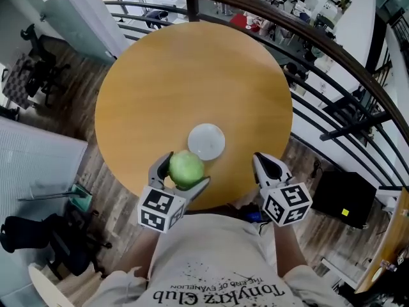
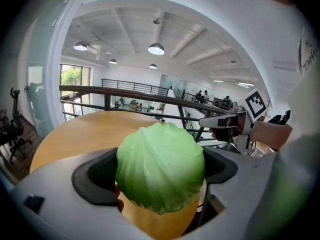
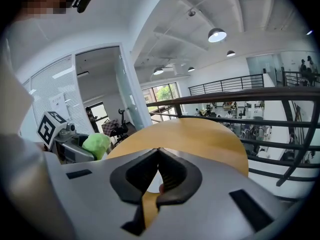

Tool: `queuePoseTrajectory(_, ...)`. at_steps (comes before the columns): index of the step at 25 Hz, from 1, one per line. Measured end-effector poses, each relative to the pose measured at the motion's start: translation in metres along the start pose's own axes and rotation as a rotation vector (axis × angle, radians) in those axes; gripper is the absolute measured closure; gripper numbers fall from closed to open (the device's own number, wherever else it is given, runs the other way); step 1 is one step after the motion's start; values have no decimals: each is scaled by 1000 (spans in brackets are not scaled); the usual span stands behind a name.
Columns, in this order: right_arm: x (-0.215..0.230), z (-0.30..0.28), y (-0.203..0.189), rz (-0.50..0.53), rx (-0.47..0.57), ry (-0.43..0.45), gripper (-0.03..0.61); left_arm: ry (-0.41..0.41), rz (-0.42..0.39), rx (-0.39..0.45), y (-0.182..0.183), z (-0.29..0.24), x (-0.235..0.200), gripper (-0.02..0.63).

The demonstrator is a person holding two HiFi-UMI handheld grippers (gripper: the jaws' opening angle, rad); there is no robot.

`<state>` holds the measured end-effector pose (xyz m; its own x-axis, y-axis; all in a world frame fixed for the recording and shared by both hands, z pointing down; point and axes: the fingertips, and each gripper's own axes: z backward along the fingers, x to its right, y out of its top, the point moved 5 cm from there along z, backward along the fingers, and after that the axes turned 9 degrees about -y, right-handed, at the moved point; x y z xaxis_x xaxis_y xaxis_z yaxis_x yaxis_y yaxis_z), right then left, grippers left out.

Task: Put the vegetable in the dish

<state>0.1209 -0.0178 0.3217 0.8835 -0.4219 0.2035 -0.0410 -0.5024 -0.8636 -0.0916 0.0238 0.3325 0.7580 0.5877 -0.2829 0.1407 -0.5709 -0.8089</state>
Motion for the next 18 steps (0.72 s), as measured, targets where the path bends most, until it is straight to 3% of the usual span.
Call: queuePoseTrajectory(18, 5, -43, -13, -8, -38, -21, 557, -36, -65, -74, -1, -42, -35, 120)
